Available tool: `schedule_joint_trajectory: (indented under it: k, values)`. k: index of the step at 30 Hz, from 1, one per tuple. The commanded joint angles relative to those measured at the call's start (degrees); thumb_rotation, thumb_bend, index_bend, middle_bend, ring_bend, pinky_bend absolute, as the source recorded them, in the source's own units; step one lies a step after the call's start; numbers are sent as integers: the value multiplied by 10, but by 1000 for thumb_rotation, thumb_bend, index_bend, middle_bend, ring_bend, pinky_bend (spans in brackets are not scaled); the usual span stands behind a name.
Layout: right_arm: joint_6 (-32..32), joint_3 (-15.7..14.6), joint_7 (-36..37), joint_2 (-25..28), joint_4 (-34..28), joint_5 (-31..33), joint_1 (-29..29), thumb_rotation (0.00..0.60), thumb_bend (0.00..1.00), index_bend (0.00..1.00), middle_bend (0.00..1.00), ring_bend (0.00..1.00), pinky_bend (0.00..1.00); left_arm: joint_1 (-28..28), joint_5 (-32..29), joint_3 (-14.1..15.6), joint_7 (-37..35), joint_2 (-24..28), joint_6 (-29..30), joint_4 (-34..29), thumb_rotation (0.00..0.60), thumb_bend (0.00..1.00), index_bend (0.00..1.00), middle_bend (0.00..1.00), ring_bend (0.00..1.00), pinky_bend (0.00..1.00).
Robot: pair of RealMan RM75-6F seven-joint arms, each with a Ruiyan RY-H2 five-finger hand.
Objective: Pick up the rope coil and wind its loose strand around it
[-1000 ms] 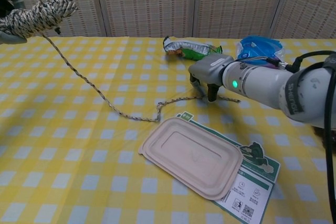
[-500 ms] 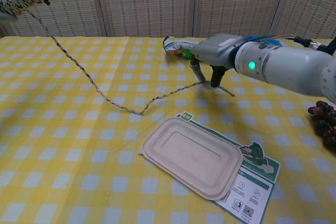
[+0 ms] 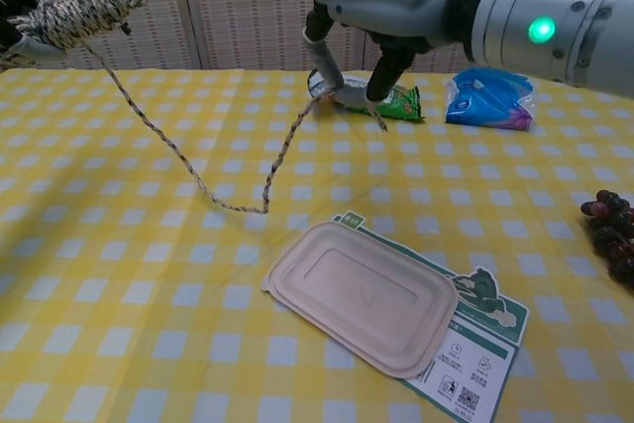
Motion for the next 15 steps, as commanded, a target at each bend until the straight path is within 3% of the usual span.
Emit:
schedule_joint_trajectory:
  k: [1, 15]
  values:
    - [8, 23, 2, 13, -25, -7, 9, 600, 448, 592, 356, 156, 214, -17, -20, 2, 30, -21, 7, -10, 600, 246, 771, 746, 573, 446]
    - [14, 106, -35, 13, -47, 61, 77, 600, 448, 594, 356, 157, 214, -68, -52, -12, 89, -106, 39, -29, 600, 246, 771, 746, 573, 446]
